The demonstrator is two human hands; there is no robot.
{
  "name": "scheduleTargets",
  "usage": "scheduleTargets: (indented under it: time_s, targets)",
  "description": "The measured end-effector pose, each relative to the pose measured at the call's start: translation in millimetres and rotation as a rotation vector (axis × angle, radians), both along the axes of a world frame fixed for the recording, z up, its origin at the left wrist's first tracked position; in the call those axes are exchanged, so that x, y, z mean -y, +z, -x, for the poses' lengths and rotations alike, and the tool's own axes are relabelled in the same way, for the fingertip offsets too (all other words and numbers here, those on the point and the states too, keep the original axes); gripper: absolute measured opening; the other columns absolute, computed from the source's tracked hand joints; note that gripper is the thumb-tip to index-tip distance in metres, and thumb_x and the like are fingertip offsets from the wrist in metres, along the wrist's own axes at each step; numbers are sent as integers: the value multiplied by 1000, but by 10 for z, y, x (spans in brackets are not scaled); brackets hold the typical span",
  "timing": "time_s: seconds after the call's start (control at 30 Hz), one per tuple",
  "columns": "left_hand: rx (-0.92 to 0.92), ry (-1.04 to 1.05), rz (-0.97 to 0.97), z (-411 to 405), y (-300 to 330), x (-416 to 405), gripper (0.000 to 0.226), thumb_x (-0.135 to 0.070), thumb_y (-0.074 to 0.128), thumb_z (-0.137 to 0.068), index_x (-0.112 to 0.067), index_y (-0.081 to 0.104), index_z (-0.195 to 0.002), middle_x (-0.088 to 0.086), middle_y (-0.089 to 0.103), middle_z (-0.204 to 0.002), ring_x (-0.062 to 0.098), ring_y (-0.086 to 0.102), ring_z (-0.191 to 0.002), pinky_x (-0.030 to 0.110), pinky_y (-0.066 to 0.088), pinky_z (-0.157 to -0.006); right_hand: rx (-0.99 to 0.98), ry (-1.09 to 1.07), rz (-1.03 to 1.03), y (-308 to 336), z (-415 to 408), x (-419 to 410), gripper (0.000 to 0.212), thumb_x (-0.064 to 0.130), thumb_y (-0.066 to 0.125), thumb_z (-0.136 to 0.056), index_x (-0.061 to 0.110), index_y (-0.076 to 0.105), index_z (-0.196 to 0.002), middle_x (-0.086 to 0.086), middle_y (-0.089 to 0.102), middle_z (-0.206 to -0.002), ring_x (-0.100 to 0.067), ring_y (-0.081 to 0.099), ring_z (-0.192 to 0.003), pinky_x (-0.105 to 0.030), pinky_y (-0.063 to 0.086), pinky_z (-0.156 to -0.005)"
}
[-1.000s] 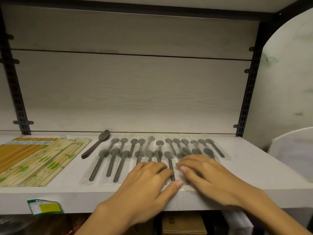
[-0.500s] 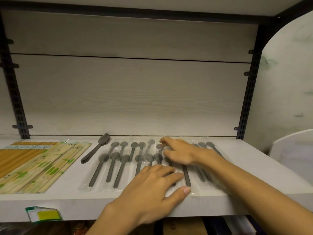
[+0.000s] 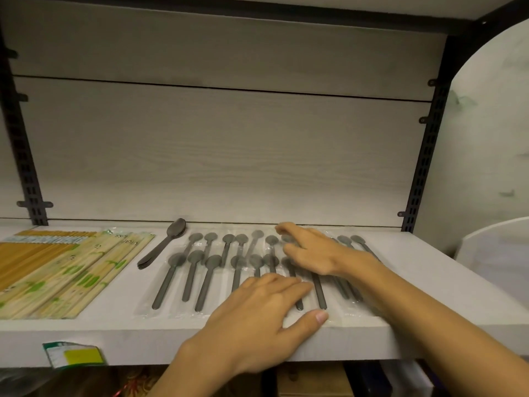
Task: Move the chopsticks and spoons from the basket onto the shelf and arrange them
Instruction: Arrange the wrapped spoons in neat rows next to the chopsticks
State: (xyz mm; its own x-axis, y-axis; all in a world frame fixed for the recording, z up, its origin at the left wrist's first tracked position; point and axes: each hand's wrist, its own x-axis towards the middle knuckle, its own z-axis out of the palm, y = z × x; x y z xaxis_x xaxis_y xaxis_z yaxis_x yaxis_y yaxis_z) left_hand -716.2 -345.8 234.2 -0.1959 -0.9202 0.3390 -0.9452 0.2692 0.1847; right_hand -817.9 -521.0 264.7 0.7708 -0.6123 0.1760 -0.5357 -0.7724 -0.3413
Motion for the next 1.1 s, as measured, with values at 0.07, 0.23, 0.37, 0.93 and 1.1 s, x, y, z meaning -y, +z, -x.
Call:
scheduleTargets:
  time_s: [0.07, 0.23, 0.37, 0.93, 1.1]
  targets:
    - [12, 13, -11, -4, -6, -4, 68, -75, 13, -87, -40, 32, -141, -22, 38, -144, -3, 27, -130, 20, 19, -102, 49, 7, 19, 51, 144, -78, 53, 33, 42, -93, 26, 32, -144, 1, 45, -147, -16, 45, -131, -30, 37, -103]
    - [25, 38, -21, -9, -14, 2, 67, -74, 14, -87, -41, 30, -143, -19, 29, -152, 3, 22, -138, 25, 15, -108, 92, -31, 165, 89, 672, -380, 45, 33, 45, -91, 28, 48, -136, 7, 53, -138, -12, 50, -123, -36, 43, -104]
    - [11, 16, -9, -10, -9, 0, 62, -71, 18, -89, -43, 29, -143, -18, 22, -156, 4, 16, -141, 23, 10, -108, 116, -82, 255, 14, 1056, -699, 46, 38, 42, -88, 28, 56, -130, 7, 58, -132, -10, 49, -120, -28, 40, -100]
    - [111, -53, -36, 32, -4, -8, 66, -73, 13, -88, -45, 19, -147, -16, 16, -158, 6, 14, -143, 30, 8, -112, -25, -121, 346, -327, 1103, -1028, 49, 46, 26, -99, 37, 32, -147, 9, 33, -152, -7, 27, -137, -20, 17, -108]
    - [144, -79, -80, 60, 52, 14, 63, -68, 14, -91, -39, 34, -143, -14, 32, -153, 4, 26, -139, 31, 9, -113, -23, -129, 368, -344, 1173, -1048, 46, 43, 30, -99, 32, 40, -143, 12, 42, -146, -3, 33, -132, -13, 16, -104]
